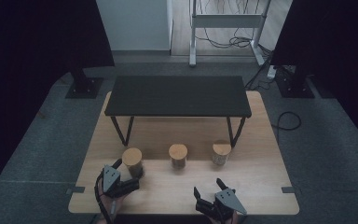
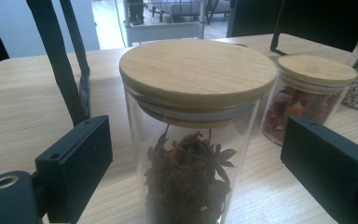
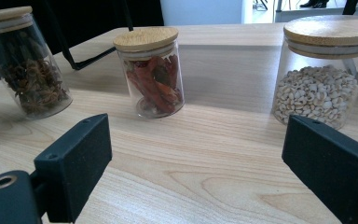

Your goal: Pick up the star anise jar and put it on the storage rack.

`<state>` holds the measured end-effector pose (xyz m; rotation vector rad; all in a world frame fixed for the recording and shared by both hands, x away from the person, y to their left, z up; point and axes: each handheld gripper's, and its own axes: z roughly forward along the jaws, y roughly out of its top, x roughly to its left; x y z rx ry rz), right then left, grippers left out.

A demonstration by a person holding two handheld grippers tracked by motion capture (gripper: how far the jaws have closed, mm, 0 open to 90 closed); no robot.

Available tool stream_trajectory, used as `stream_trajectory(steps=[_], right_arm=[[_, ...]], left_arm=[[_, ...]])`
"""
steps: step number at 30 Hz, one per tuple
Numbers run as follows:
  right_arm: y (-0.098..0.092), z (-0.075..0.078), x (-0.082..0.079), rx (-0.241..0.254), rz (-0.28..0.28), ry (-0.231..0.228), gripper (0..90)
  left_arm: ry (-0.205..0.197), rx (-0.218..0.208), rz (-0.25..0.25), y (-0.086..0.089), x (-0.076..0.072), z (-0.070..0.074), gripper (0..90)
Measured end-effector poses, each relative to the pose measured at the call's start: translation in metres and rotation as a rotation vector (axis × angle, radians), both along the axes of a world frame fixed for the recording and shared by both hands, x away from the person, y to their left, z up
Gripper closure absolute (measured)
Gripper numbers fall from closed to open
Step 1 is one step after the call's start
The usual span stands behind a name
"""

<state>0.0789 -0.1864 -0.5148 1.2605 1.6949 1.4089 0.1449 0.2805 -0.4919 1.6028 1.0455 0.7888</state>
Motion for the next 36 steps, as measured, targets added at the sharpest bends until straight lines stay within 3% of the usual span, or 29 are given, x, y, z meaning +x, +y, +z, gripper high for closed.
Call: stream_trajectory(steps=[3, 12, 26, 30, 36], right_arm=[[0.0, 0.0, 0.0, -0.001, 0.001, 0.001, 7.5], [0.002, 0.0, 0.0, -0.003, -0.002, 0.006, 7.5], [0.002, -0.001, 0.0, -0.007, -0.003, 0.004, 7.5], [0.003, -0.001, 0.0, -0.008, -0.004, 0.001, 7.5], [0.003, -0.001, 0.0, -0.008, -0.005, 0.001, 7.5]], left_arm=[[0.007, -0.016, -0.003, 0.0, 0.004, 0.0, 8.9], [0.011, -0.007, -0.007, -0.004, 0.012, 0.001, 9.8], [0.006, -0.003, 0.019, -0.004, 0.011, -0.003, 12.7], [0.006, 0.001, 0.015, -0.005, 0.011, -0.004, 15.1], [0.003, 0.015, -0.01, -0.002, 0.012, -0.007, 26.0]])
